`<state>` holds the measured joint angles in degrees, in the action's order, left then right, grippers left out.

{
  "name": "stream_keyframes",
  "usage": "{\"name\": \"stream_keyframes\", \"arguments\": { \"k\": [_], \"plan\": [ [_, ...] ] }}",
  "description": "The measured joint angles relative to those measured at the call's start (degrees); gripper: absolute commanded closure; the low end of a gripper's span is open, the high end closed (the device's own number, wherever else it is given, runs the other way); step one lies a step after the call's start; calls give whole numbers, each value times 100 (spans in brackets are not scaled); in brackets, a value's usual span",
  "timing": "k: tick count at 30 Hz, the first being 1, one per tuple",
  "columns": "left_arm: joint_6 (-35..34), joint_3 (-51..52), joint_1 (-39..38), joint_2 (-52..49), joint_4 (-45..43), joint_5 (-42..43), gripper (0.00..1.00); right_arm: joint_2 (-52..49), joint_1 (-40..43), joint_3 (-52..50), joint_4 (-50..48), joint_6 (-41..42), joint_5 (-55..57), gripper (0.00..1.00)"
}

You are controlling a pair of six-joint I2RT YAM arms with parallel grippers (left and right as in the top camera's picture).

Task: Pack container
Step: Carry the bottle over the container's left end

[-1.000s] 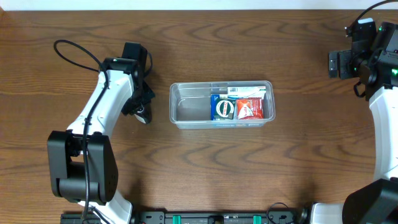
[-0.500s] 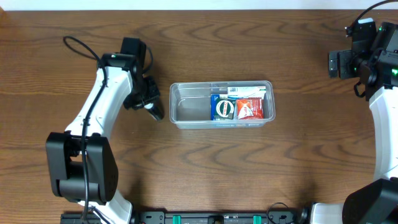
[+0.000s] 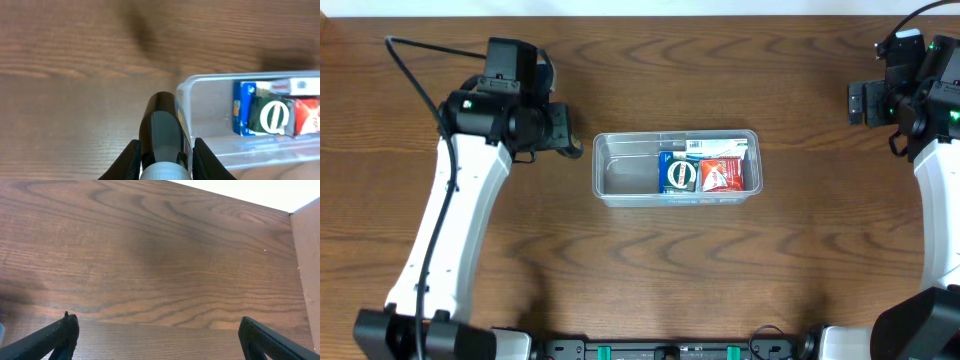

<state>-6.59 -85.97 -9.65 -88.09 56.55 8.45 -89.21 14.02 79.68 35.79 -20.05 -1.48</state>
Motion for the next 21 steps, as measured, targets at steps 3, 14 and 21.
{"name": "stream_keyframes", "arguments": {
  "k": [3,14,21],
  "plan": [
    [144,0,-341,57,-24,-44,88,0,0,0,0,0,0,1],
    [682,0,-1976,-20,-448,-452,87,0,0,0,0,0,0,1],
    [483,0,-2142,-619,-612,-802,87,0,0,0,0,0,-2,1]
  ]
}}
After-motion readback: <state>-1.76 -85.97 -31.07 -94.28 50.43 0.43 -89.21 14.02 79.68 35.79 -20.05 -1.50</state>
